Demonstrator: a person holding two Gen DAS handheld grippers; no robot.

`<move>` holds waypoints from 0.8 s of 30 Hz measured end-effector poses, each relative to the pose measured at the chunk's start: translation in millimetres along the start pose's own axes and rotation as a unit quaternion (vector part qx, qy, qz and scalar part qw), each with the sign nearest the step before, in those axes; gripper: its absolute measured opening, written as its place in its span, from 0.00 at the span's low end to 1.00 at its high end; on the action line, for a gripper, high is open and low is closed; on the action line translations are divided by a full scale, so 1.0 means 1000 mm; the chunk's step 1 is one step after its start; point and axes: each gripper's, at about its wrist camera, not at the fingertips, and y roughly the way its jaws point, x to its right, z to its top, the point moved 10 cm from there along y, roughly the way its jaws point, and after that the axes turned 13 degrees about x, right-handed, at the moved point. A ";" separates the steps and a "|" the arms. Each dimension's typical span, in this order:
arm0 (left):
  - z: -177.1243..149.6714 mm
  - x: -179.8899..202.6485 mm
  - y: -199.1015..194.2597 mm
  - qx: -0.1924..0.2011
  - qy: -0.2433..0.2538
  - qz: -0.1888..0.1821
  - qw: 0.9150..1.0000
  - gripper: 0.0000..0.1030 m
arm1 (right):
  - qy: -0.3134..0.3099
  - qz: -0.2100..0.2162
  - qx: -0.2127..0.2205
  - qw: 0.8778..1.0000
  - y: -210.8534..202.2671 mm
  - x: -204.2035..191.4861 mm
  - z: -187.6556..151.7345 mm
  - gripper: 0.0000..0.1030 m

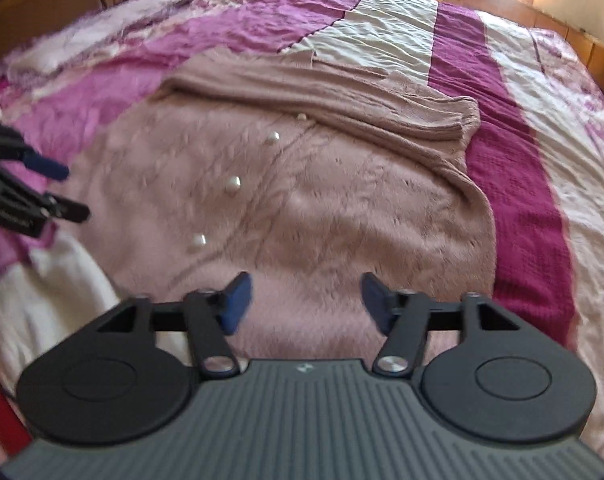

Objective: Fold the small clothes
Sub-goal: 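Move both grippers to the cardigan hem below the pearl buttons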

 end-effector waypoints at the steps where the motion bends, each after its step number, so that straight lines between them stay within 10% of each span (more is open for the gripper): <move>1: -0.004 0.002 0.000 -0.005 0.006 -0.005 1.000 0.66 | -0.012 -0.008 0.000 1.000 -0.002 0.000 -0.004 0.69; 24: -0.014 0.018 0.035 -0.005 0.076 0.006 0.997 0.67 | -0.095 -0.032 -0.024 0.995 0.018 -0.019 -0.034 0.69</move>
